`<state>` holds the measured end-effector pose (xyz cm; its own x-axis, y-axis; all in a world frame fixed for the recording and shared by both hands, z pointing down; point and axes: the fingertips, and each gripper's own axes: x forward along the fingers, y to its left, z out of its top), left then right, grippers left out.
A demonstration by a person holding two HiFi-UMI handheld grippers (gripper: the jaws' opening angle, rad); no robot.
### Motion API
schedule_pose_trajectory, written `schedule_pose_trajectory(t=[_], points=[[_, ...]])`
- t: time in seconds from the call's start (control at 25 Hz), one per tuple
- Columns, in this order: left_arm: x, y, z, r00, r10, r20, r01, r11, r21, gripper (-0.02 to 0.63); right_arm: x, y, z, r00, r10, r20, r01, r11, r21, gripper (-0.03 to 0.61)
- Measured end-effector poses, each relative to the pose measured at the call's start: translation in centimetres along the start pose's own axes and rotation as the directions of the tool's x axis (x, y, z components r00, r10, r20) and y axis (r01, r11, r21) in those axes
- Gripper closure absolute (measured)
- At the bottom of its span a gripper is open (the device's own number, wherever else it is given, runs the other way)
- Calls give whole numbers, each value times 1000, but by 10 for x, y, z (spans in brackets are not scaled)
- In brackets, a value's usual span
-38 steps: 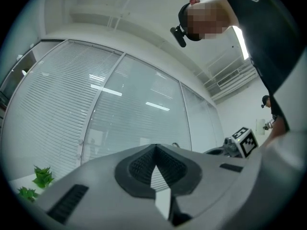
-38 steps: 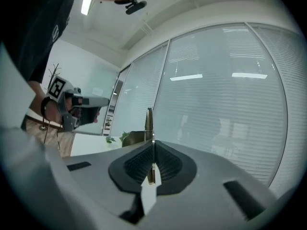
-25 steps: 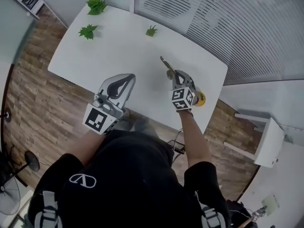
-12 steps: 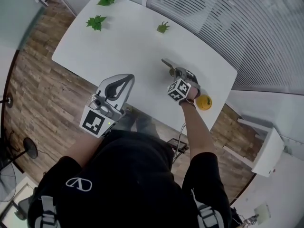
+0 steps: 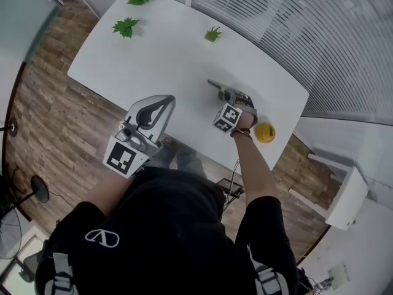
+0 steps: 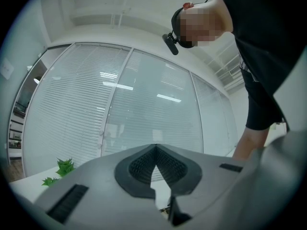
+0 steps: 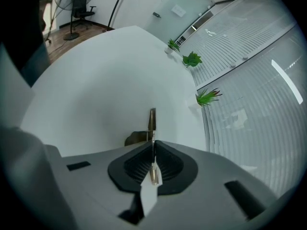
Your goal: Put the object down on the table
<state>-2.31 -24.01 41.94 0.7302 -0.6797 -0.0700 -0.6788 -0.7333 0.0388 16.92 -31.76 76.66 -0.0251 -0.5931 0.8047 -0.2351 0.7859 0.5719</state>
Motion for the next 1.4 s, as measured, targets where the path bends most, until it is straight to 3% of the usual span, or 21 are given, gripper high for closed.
schedule_pose_trajectory(t=[0.12,0.24,0.28,0.6,0.76,0.84,1.08,1.2,1.28,1.4], points=[[1,-1,-1,1000,-3,-1,3,1000,-2,609,3,7,-1,1000,31,7,-31,1000,7,542],[1,0,0,1000,-5,3,5,1000,-1,609,5,13,-3,997,73,10,-73,996,45,410],[1,0,1,1000,-5,5,5,1000,-1,609,4,15,-3,996,83,13,-83,995,59,393],[2,3,1,1000,-6,10,6,1000,0,609,-16,5,8,996,57,68,-62,995,74,396],[7,3,6,1000,-12,24,12,1000,1,609,-59,-19,26,985,-33,171,8,989,145,412],[12,1,10,999,-23,31,23,1000,4,609,-90,-38,31,970,-102,223,50,972,228,462],[33,-12,27,994,-78,72,78,997,5,609,-195,-95,36,885,-328,332,133,860,493,567],[45,-18,35,990,-107,90,107,994,5,609,-238,-113,35,840,-405,360,139,803,580,572],[53,-26,42,986,-128,104,128,992,11,609,-267,-124,31,800,-462,382,112,742,661,572],[62,-39,52,979,-161,124,160,987,22,609,-308,-135,14,741,-551,383,55,619,784,572]])
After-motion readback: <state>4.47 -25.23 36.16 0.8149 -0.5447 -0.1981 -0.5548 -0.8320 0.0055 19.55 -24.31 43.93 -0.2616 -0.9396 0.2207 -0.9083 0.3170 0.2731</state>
